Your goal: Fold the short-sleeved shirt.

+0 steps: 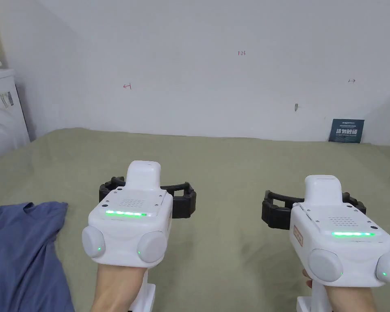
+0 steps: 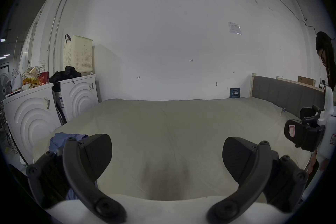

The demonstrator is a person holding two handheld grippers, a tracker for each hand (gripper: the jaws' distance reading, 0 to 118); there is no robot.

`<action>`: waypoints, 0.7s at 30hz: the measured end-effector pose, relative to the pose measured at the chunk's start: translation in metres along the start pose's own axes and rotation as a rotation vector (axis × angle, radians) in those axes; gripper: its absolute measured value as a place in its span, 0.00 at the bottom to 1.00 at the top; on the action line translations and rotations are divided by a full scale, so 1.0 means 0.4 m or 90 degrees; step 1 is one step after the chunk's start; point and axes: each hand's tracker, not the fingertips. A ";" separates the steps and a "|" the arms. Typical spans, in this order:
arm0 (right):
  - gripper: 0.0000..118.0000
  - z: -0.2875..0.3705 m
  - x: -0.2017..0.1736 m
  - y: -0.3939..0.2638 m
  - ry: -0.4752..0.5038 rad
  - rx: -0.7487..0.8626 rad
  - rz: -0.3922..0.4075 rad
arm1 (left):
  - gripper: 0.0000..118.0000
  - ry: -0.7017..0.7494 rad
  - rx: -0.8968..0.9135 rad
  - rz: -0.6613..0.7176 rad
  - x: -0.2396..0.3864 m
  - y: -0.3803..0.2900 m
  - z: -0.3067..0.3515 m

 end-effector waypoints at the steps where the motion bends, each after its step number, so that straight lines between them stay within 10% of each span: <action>1: 1.00 0.000 0.001 0.001 0.001 0.000 -0.002 | 1.00 -0.001 0.000 -0.001 0.000 0.000 0.001; 21: 1.00 -0.001 0.002 -0.003 0.002 -0.004 0.001 | 1.00 -0.005 -0.003 0.001 0.009 -0.005 0.006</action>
